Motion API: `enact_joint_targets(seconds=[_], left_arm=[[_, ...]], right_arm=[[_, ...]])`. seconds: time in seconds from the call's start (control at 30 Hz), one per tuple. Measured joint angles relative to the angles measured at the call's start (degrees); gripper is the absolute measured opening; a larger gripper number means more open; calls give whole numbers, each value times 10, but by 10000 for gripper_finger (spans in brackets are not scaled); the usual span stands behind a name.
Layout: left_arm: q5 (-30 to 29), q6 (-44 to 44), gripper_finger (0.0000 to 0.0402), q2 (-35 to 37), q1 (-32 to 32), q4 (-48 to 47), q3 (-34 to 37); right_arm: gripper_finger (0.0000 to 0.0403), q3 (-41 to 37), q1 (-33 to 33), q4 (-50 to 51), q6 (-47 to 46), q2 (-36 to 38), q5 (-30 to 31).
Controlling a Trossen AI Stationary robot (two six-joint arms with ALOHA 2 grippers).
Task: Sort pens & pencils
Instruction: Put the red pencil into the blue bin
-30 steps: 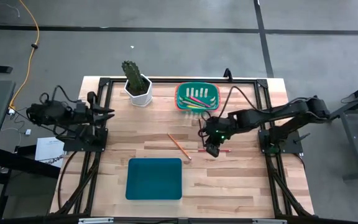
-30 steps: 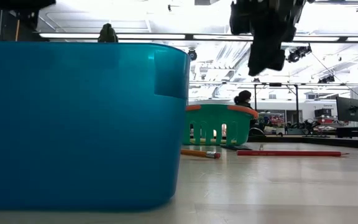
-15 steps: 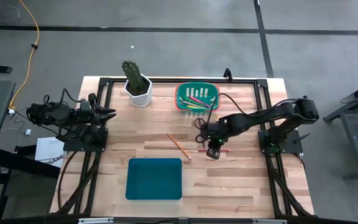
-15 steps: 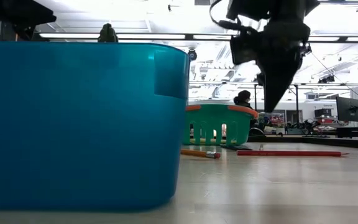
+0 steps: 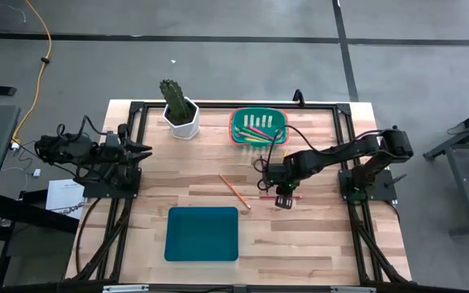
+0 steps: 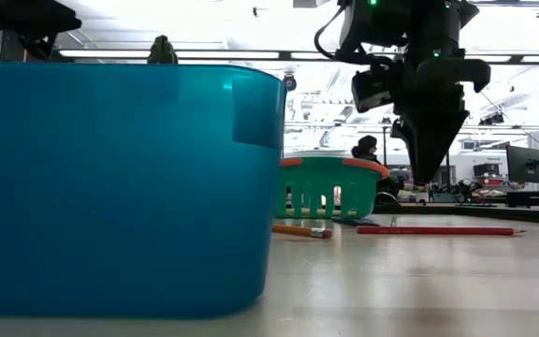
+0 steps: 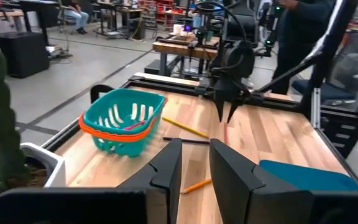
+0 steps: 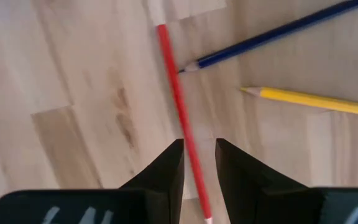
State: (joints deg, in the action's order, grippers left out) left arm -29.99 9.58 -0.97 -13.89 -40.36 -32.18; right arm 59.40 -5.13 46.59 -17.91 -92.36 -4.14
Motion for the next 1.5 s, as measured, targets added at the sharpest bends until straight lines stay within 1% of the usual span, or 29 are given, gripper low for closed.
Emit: enact_joint_targets(seconds=[0.27,0.6,0.77,1.1,1.5], left_arm=[[35,5,72,0,0,0,0],[45,13,72,0,0,-1,0],[45,14,72,0,0,-1,0],[47,14,72,0,0,-2,0],[47,14,72,0,0,-3,0]], right_arm=[[83,0,0,4,29,-3,-35],[83,0,0,8,51,-62,-42],[83,0,0,-7,54,-86,-50],[83,0,0,-26,46,-90,-45],[83,0,0,-28,28,-90,-10]])
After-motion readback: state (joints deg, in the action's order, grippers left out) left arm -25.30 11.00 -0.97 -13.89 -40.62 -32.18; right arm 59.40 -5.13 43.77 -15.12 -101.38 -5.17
